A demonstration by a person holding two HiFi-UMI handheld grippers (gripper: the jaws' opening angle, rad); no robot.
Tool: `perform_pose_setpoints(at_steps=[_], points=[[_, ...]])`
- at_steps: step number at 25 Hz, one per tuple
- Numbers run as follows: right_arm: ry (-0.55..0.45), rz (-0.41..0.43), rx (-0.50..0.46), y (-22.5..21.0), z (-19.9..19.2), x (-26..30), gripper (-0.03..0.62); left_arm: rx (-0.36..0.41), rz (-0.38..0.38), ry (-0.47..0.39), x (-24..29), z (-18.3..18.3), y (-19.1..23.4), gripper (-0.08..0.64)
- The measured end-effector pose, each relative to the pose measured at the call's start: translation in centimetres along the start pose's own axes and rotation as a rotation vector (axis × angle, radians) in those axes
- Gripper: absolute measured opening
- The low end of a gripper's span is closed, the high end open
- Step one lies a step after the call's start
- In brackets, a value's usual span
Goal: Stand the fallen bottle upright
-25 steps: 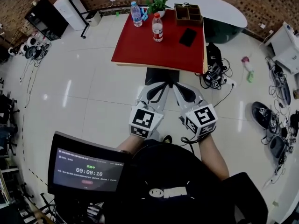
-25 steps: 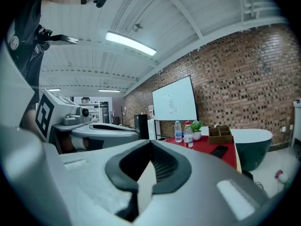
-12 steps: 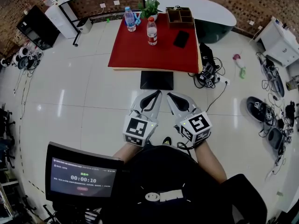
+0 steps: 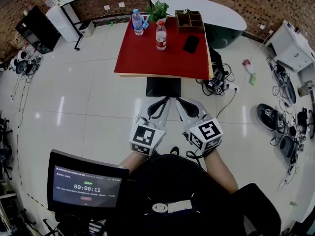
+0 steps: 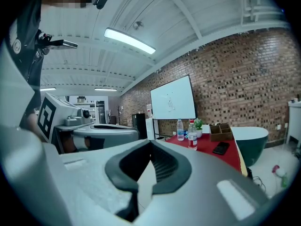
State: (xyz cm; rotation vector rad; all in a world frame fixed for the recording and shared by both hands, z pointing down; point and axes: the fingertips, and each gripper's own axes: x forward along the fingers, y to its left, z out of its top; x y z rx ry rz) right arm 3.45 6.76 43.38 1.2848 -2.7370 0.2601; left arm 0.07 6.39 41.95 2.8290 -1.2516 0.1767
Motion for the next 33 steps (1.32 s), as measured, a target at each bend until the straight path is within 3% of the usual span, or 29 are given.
perform_pose_setpoints(at_steps=[11, 33], points=[[-0.006, -0.052, 0.035, -1.4, 0.5, -0.3, 0.003, -0.006, -0.017, 0.005, 0.6, 0.2, -0.4, 0.006], [-0.014, -0.039, 0.018, -1.3, 0.9, -0.1, 0.003, 0.003, -0.011, 0.004, 0.8, 0.5, -0.2, 0.006]])
